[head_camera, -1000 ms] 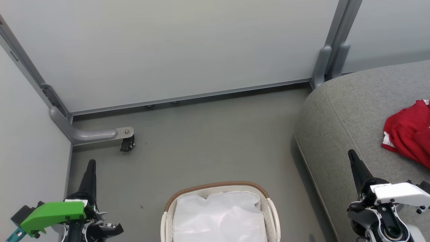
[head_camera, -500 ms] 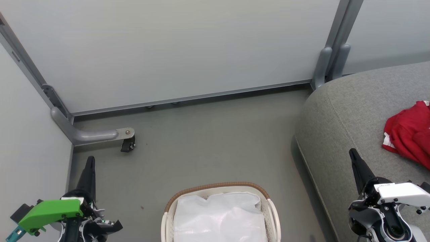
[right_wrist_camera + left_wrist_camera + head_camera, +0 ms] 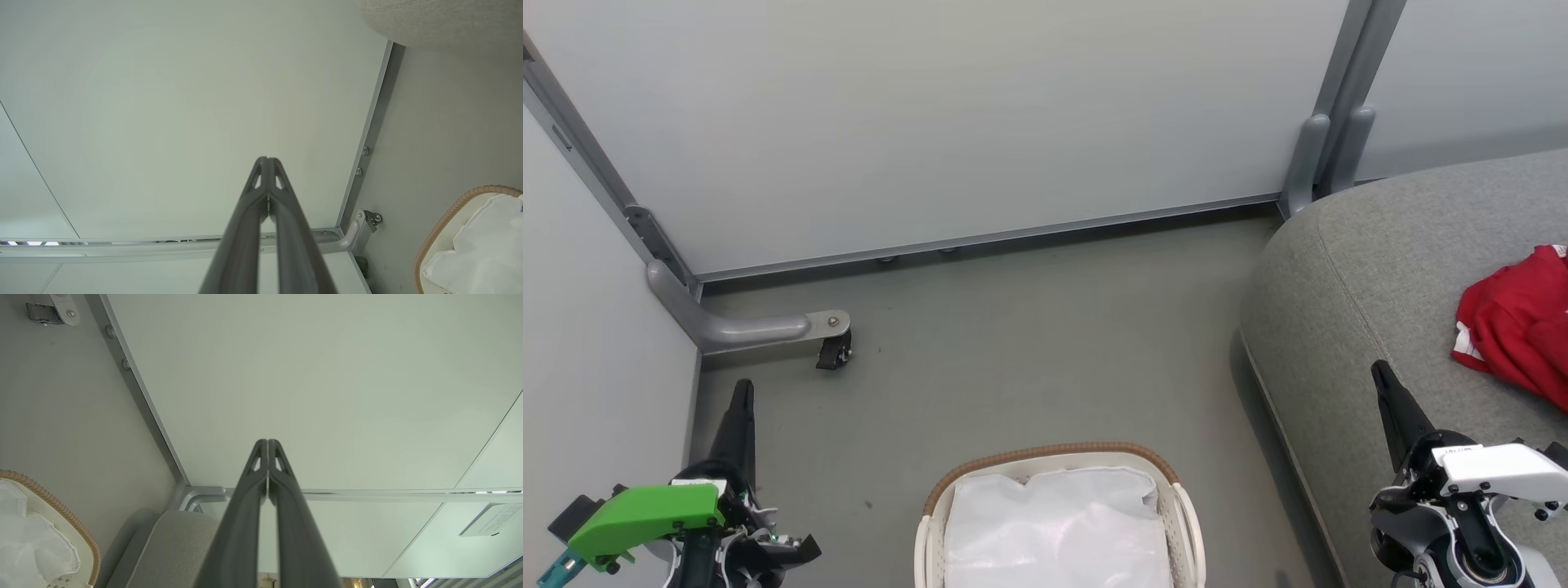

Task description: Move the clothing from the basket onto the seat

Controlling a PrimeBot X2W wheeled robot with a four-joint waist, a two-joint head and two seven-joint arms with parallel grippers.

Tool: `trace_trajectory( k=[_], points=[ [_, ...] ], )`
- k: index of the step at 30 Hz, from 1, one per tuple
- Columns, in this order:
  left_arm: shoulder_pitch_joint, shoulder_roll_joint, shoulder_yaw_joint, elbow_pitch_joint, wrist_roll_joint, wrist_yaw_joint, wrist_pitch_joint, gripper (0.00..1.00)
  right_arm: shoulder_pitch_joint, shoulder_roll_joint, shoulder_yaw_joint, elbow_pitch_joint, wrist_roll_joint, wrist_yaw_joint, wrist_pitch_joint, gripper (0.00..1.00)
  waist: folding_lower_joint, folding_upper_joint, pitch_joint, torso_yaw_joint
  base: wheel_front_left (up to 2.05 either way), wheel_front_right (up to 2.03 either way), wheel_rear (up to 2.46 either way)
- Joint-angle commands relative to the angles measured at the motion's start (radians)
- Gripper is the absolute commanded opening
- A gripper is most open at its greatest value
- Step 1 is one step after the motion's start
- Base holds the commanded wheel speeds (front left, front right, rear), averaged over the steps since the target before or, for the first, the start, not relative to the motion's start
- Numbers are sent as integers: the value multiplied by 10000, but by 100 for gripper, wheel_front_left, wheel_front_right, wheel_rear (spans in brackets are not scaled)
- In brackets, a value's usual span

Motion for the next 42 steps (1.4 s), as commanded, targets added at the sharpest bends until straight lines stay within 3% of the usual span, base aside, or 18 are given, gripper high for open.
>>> trace_trajectory(
  k=[1,42],
  points=[
    [-108,67,27,-12,-29,-32,41,0,107,-59,-20,-36,34,-3,33,0,0,0,0,0,0,0,0],
    [-109,62,31,-12,-22,-32,43,0,108,-59,-17,-36,37,-3,30,0,0,0,0,0,0,0,0]
  ],
)
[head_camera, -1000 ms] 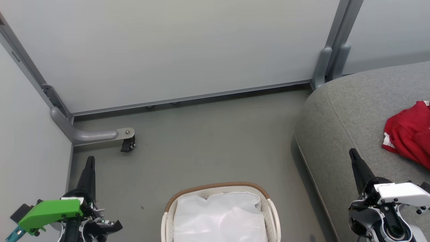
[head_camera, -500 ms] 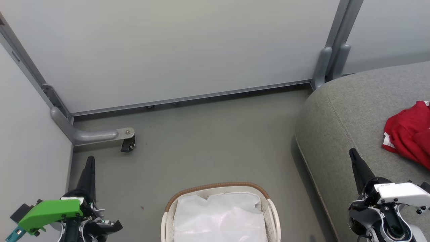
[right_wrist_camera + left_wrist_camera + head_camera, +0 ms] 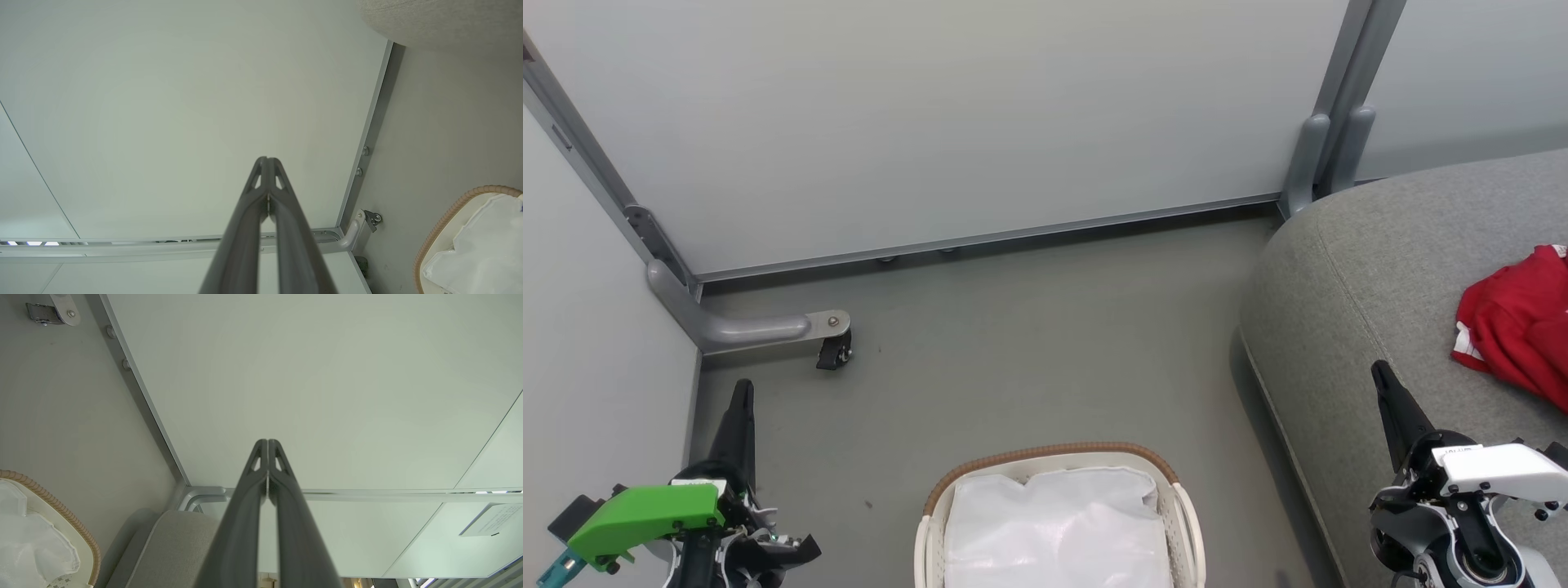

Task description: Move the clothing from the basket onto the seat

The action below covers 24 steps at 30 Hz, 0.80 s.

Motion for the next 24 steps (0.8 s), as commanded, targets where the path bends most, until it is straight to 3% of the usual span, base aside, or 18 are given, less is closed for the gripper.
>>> trace_trajectory(
  k=[1,24],
  points=[
    [-108,62,25,-12,-22,-32,38,0,108,-59,-17,-36,35,-3,30,0,0,0,0,0,0,0,0],
    [-109,60,26,-12,-19,-32,40,0,108,-59,-16,-36,35,-3,29,0,0,0,0,0,0,0,0]
  ],
)
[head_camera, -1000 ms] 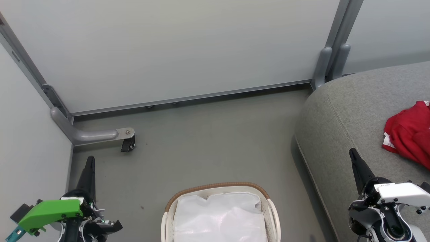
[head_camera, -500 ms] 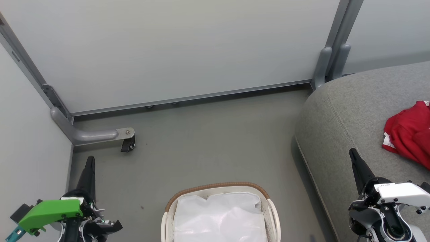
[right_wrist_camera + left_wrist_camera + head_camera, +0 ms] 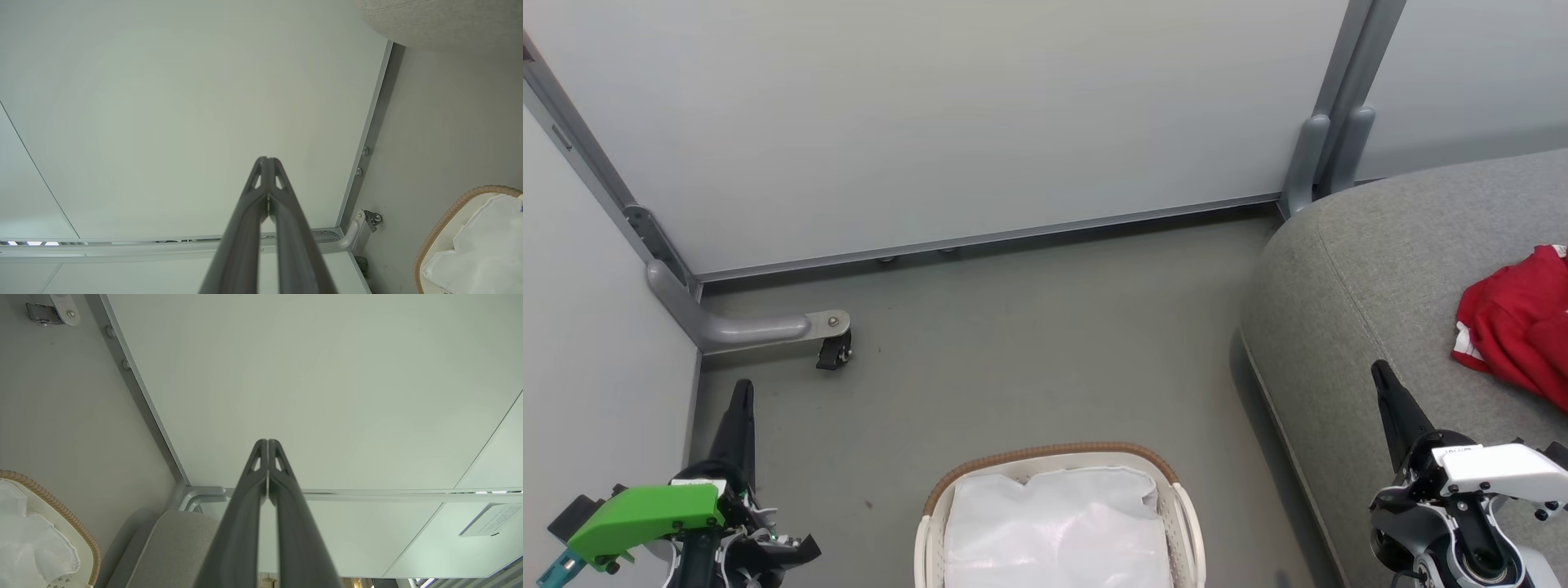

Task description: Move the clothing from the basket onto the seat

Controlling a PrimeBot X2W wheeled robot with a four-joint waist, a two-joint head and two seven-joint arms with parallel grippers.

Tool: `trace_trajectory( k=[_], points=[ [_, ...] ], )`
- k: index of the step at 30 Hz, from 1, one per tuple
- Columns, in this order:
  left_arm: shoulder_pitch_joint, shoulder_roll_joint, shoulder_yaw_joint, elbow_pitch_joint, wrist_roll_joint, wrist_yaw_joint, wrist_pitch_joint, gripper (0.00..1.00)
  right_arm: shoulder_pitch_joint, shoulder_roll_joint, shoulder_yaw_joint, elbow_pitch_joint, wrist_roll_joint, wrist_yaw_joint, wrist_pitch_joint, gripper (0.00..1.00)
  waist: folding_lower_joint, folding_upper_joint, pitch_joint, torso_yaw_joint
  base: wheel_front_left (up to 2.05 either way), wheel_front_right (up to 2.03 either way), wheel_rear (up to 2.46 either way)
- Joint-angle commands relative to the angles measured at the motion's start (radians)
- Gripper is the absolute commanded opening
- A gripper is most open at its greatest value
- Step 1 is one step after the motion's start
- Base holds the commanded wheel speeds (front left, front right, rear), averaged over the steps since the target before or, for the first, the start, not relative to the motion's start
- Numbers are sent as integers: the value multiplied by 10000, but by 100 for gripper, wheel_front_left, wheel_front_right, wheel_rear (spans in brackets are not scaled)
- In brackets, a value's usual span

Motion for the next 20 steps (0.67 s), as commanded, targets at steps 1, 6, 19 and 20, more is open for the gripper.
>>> trace_trajectory(
  k=[1,6,19,20],
  points=[
    [-109,60,24,-12,-19,-32,40,0,107,-59,-16,-36,35,-3,29,0,0,0,0,0,0,0,0],
    [-109,60,25,-12,-19,-32,40,0,107,-59,-15,-36,36,-3,29,0,0,0,0,0,0,0,0],
    [-109,59,24,-12,-18,-32,41,0,107,-59,-15,-36,36,-3,29,0,0,0,0,0,0,0,0],
    [-109,59,24,-12,-18,-32,41,0,107,-59,-15,-36,34,-3,29,0,0,0,0,0,0,0,0]
  ],
)
